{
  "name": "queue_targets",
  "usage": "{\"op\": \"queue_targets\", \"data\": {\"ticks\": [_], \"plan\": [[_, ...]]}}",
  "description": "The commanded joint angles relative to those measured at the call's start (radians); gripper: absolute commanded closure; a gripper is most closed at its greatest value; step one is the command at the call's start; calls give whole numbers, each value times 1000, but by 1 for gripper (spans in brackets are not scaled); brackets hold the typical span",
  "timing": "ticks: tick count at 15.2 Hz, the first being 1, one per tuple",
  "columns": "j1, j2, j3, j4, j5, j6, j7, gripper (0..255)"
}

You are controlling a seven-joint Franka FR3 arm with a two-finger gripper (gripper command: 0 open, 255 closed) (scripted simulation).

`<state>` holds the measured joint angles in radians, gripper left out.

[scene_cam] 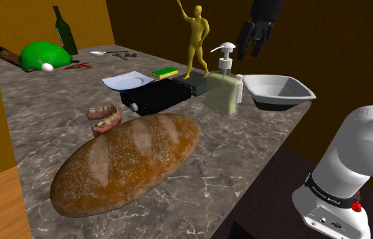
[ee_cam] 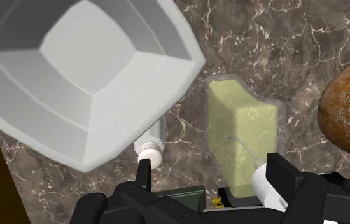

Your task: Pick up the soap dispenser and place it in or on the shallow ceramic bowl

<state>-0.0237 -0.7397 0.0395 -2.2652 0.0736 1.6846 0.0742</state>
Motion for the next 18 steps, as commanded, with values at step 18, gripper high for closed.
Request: {"op": "queue_targets", "data": {"ticks": [18], "plan": [[27, -43, 147, -209, 67, 233, 156, 0]]}}
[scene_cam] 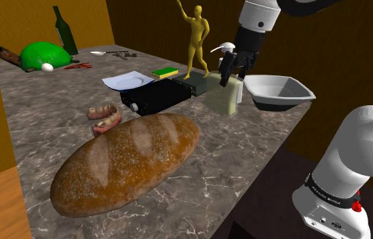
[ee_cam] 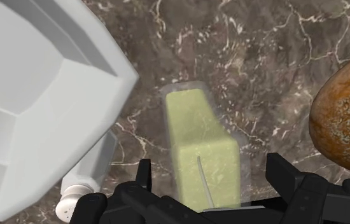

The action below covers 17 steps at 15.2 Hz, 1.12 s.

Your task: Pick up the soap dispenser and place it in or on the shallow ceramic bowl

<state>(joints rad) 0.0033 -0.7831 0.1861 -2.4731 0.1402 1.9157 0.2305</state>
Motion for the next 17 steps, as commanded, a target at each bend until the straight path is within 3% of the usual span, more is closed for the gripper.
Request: {"op": "queue_targets", "data": {"ticks": [1, 4, 5, 14, 17], "plan": [[0, 1, 0, -1, 0, 2, 0, 0], [0, 0, 0, -1, 0, 1, 0, 0], [0, 0, 0, -1, 0, 1, 0, 255], [0, 1, 0, -1, 0, 2, 0, 255], [-2, 6, -4, 42, -4, -36, 1, 255]]}}
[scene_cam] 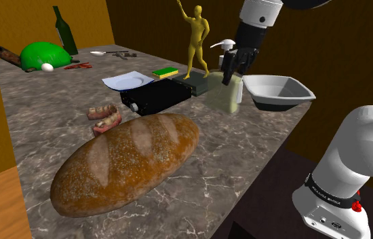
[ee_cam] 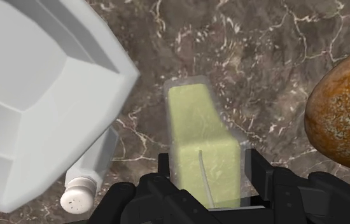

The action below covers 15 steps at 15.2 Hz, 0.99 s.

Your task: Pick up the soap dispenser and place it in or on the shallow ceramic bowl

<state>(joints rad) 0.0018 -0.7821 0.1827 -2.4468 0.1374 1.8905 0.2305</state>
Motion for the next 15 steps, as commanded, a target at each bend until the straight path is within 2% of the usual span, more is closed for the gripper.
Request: {"op": "queue_targets", "data": {"ticks": [1, 15], "plan": [[-2, 7, -1, 31, -3, -24, 2, 255], [-12, 57, -15, 253, -20, -196, 9, 255]]}}
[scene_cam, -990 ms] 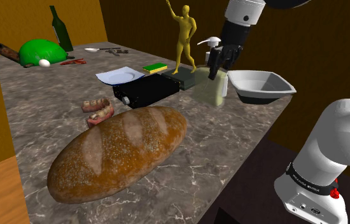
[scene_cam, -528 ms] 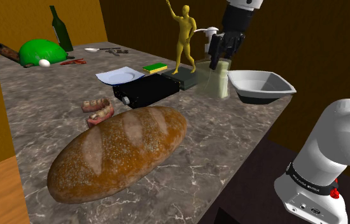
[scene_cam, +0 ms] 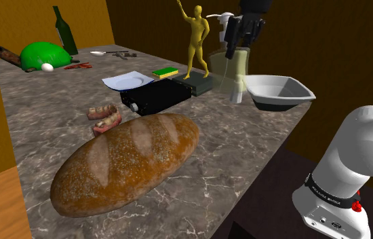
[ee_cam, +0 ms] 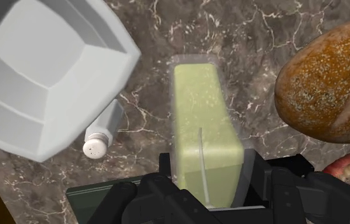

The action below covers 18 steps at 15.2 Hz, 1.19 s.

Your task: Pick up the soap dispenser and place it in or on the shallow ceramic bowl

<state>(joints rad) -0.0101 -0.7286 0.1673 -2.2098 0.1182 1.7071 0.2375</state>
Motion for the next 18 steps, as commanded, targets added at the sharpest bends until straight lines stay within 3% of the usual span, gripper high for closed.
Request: {"op": "queue_targets", "data": {"ticks": [1, 12, 18], "plan": [[-1, 9, -1, 33, -2, -24, 2, 255], [-8, 71, -6, 223, -13, -152, 9, 255], [-22, -50, -127, 149, -56, -208, -114, 255]]}}
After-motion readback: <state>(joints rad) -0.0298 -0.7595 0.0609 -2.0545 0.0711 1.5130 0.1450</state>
